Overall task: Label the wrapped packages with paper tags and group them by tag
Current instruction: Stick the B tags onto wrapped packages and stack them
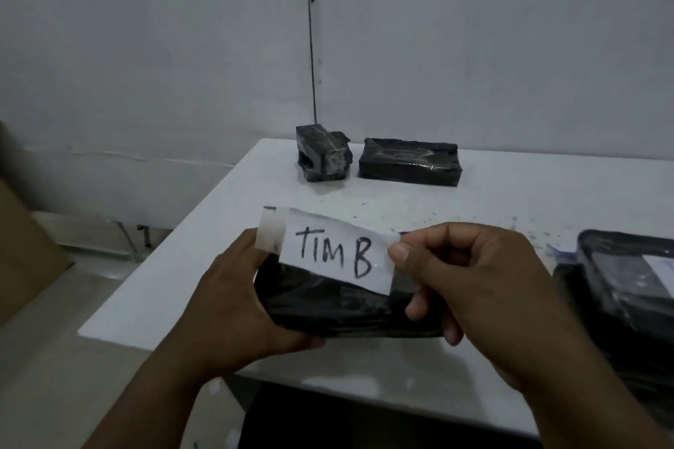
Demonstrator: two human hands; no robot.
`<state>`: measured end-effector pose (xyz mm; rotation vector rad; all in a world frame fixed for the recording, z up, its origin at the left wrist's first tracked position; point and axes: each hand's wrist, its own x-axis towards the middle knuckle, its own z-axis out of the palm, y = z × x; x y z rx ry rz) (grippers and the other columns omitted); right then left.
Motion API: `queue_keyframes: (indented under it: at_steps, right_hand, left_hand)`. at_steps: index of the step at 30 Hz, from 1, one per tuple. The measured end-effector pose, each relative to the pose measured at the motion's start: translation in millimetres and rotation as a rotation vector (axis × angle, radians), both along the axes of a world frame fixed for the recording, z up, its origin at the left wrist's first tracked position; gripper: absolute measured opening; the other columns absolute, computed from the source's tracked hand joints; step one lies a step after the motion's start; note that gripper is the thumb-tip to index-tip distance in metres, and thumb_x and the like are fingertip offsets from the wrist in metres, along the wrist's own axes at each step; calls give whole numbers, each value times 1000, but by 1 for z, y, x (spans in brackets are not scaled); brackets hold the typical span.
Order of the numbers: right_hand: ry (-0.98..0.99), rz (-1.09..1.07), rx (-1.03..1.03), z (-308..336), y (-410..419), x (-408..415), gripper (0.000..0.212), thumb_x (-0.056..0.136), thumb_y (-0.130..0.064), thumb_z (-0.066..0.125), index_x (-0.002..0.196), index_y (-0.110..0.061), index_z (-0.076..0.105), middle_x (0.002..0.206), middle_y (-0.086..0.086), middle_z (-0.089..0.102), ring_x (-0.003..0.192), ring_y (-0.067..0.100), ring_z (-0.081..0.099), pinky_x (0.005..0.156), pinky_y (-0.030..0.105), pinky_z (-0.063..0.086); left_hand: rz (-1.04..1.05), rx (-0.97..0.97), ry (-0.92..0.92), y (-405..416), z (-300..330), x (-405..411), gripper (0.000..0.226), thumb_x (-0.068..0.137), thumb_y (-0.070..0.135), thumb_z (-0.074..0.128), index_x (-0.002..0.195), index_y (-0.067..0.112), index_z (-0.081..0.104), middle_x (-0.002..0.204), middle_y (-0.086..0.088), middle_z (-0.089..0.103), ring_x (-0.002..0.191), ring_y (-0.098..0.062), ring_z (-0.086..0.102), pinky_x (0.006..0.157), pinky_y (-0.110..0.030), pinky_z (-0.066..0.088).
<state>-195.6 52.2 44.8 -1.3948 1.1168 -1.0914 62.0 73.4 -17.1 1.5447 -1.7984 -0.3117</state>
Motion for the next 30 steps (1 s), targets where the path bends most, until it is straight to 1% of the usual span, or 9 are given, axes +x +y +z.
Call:
queue_keyframes:
  at_steps: [2, 7, 11, 14, 18, 23, 26, 28, 30]
  right_hand:
    - [26, 19, 33, -2, 2, -1, 7, 84, -21, 80, 82, -14, 79, 59, 11, 71, 46, 20, 67, 35, 23, 41]
    - [59, 12, 118, -15, -2, -3, 10, 83, -24, 81, 82, -15, 79, 54, 10, 66, 41, 14, 58, 36, 22, 34]
    - [91, 24, 149, -26, -6, -4, 10, 81, -27, 83, 80, -17, 81, 53, 14, 65, 41, 14, 54, 37, 21, 33]
    - [121, 38, 163, -32, -10, -4, 11, 81, -30, 82, 81, -19, 81, 52, 14, 64, 38, 12, 50, 37, 21, 33]
    - [143, 44, 163, -41, -15, -4, 9, 82, -29, 82, 80, -20, 80, 54, 6, 65, 44, 16, 55, 39, 18, 34]
    - [124, 36, 175, -46, -15, -2, 11, 85, -24, 79, 80, -14, 78, 49, -2, 62, 39, 12, 51, 38, 14, 34]
    - [126, 30, 170, -48, -16, -3, 10, 87, -23, 78, 82, -14, 78, 47, -3, 61, 34, 7, 46, 37, 14, 33]
    - [117, 24, 165, -49, -16, -4, 10, 87, -23, 77, 82, -14, 78, 47, -2, 61, 33, 6, 45, 37, 13, 33]
    - [104, 19, 156, -51, -15, -4, 11, 87, -23, 77, 82, -14, 78, 47, -2, 61, 33, 6, 44, 37, 14, 33]
  left_hand:
    - [-21, 14, 20, 5, -6, 1, 97, 34, 48, 101, 119, 49, 55, 120, 44, 52, 109, 28, 47, 81, 7, 36]
    - [-35, 80, 4, 6, -19, 6, 106, 35, 52, 99, 129, 44, 52, 125, 31, 55, 115, 17, 51, 87, 4, 37]
    - [-49, 120, -22, 4, -28, 8, 109, 35, 56, 97, 132, 41, 49, 129, 31, 51, 120, 14, 48, 92, 1, 36]
    - [-72, 145, -21, 4, -32, 8, 114, 33, 54, 97, 135, 46, 46, 134, 34, 49, 124, 12, 48, 95, -3, 37]
    - [-76, 149, -11, 3, -36, 6, 119, 35, 49, 99, 138, 53, 39, 135, 43, 43, 126, 19, 43, 94, 5, 32]
    - [-52, 191, 33, 1, -39, 6, 126, 36, 48, 100, 136, 65, 26, 135, 48, 39, 126, 23, 39, 93, 7, 30]
    - [-41, 241, 25, 2, -38, 8, 134, 31, 54, 101, 140, 63, 24, 142, 44, 35, 131, 21, 34, 100, 0, 30]
    - [-33, 274, 21, 4, -36, 10, 134, 29, 67, 96, 143, 61, 26, 149, 44, 28, 137, 21, 26, 110, -13, 28]
    - [-28, 250, 0, 3, -35, 12, 113, 41, 83, 83, 140, 60, 33, 155, 41, 23, 145, 16, 17, 115, -22, 23]
